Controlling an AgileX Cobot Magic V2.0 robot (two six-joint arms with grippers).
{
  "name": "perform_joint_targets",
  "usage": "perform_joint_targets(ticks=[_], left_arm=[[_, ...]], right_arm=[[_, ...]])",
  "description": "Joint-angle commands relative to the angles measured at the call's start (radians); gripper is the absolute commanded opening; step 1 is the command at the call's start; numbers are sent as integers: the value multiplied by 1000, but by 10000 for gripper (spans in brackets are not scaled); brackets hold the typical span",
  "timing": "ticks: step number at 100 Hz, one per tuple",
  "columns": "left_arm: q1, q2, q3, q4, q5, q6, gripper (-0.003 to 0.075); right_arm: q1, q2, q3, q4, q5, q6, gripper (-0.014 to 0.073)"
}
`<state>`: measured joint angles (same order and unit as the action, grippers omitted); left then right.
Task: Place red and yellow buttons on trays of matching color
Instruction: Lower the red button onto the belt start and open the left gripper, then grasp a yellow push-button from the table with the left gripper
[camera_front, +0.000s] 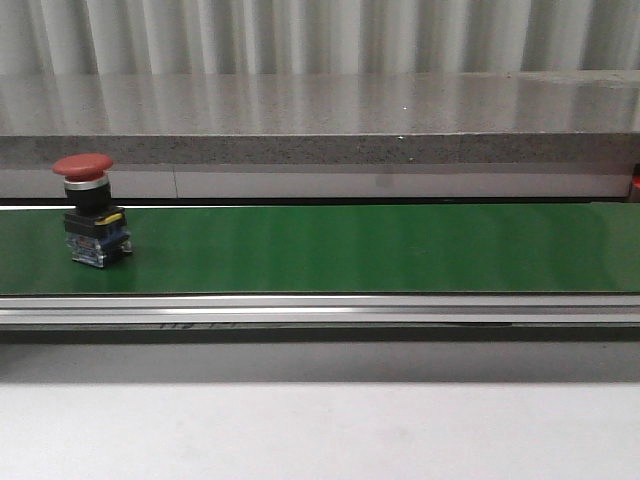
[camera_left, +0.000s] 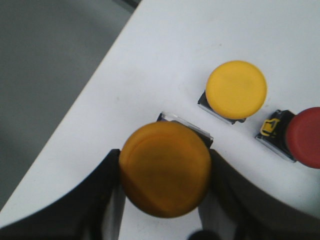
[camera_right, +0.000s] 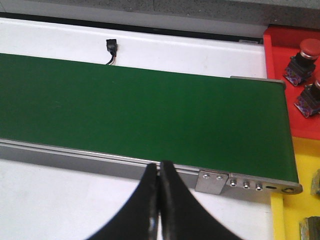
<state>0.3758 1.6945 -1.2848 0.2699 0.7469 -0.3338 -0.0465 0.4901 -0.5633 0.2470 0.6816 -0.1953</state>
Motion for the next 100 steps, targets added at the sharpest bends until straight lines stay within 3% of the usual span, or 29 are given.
perform_joint_targets(ticks=[1, 31, 61, 100], left_arm=[[-12, -111, -30, 0, -8, 3, -20], [-184, -267, -28, -4, 86, 64, -20], [-375, -270, -17, -4, 137, 90, -20], [-414, -270, 140, -32, 50, 90, -20]], right_arm=[[3, 0, -25, 3, -61, -7, -67], [3, 0, -25, 3, -61, -7, -67], [3, 0, -25, 3, -61, -7, -67], [3, 0, -25, 3, -61, -7, -67]])
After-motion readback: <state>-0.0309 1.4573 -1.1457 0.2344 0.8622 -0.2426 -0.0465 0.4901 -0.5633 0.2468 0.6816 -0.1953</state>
